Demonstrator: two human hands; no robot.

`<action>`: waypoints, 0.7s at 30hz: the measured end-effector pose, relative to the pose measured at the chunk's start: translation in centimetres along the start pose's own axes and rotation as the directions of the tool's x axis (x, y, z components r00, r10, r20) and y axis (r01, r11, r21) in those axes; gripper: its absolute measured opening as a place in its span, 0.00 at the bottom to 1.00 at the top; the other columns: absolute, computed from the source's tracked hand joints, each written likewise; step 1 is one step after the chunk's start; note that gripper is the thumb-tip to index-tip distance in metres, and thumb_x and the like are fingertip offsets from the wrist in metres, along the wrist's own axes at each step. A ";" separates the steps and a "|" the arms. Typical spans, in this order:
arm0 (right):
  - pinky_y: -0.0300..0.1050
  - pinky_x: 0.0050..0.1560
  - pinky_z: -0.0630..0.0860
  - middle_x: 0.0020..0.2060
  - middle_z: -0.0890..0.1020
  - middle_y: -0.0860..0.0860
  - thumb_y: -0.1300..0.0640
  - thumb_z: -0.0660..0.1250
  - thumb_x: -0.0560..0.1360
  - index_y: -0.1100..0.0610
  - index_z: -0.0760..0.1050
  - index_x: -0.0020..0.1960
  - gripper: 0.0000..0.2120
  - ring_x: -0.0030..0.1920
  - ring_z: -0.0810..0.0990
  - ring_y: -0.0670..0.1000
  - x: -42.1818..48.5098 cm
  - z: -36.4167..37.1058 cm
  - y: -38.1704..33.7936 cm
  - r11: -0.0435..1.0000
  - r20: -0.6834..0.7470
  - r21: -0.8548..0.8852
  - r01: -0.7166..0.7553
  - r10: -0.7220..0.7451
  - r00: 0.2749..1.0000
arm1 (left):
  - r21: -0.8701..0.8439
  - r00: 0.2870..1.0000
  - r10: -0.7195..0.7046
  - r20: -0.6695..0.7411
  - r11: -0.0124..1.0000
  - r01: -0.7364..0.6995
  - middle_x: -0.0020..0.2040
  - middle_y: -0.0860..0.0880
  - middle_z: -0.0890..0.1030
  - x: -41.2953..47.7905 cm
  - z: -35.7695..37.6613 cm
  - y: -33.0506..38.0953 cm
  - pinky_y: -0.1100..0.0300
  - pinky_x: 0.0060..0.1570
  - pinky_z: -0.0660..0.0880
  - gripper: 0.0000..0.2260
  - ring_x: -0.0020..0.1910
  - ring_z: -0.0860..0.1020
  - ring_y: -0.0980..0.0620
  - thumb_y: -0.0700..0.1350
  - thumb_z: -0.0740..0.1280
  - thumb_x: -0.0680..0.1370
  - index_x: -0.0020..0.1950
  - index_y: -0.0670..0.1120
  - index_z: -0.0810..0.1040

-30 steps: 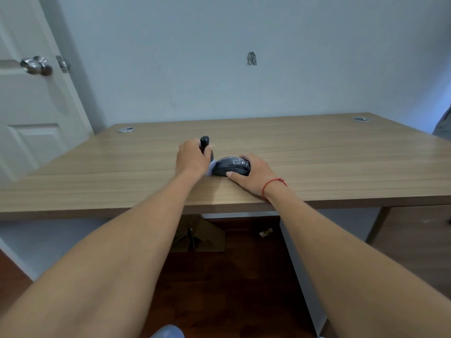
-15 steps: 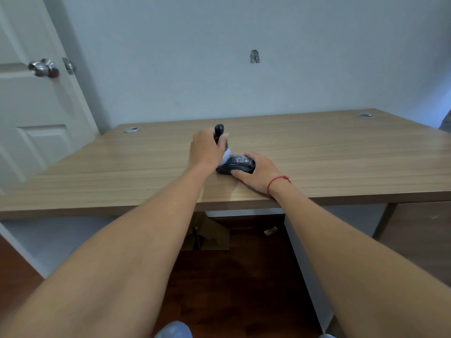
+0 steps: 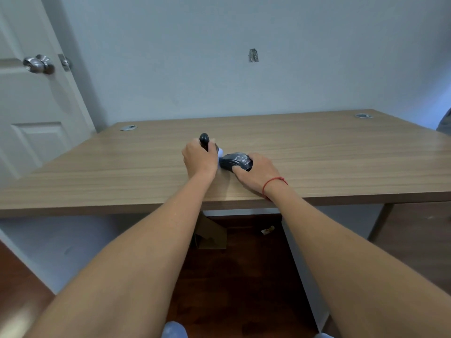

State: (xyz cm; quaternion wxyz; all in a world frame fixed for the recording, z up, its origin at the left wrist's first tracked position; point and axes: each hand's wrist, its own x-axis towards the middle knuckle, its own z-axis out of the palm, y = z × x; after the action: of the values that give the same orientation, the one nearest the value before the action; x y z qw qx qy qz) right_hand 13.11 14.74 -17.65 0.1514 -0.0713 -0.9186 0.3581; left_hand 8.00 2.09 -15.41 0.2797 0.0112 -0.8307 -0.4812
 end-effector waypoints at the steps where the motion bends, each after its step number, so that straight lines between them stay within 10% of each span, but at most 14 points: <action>1: 0.55 0.56 0.78 0.50 0.83 0.52 0.40 0.65 0.69 0.53 0.78 0.55 0.21 0.53 0.80 0.57 0.0 0.0 0.0 1.000 -0.006 -0.002 0.002 -0.002 1.000 | -0.035 1.000 0.002 0.003 0.999 -0.002 0.42 0.40 0.81 -0.2 0.1 -0.3 0.54 0.43 0.69 0.15 0.48 0.76 0.40 0.48 0.65 0.78 0.41 0.36 0.77; 7: 0.54 0.55 0.78 0.48 0.83 0.54 0.37 0.65 0.74 0.56 0.78 0.53 0.23 0.51 0.80 0.57 0.5 -0.1 0.1 0.999 -0.058 -0.008 -0.050 0.049 0.997 | -0.200 0.993 0.096 0.075 0.977 -0.080 0.32 0.48 0.79 -1.0 -0.1 0.1 0.62 0.36 0.73 0.15 0.33 0.78 0.51 0.48 0.69 0.75 0.38 0.37 0.80; 21: 0.53 0.52 0.80 0.46 0.85 0.53 0.38 0.62 0.72 0.54 0.81 0.55 0.23 0.48 0.83 0.55 2.0 0.8 1.1 0.983 -0.092 0.154 -0.099 0.114 0.989 | -0.266 0.986 -0.111 0.123 0.954 0.140 0.37 0.45 0.83 -0.5 0.4 -0.9 0.51 0.46 0.81 0.12 0.41 0.83 0.45 0.48 0.70 0.75 0.39 0.39 0.81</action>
State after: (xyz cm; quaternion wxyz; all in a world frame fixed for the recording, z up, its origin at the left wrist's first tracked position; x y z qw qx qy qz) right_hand 10.99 15.51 -18.49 0.1831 -0.1266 -0.8753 0.4293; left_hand 8.00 2.02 -16.49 0.2027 -0.0003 -0.7675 -0.6082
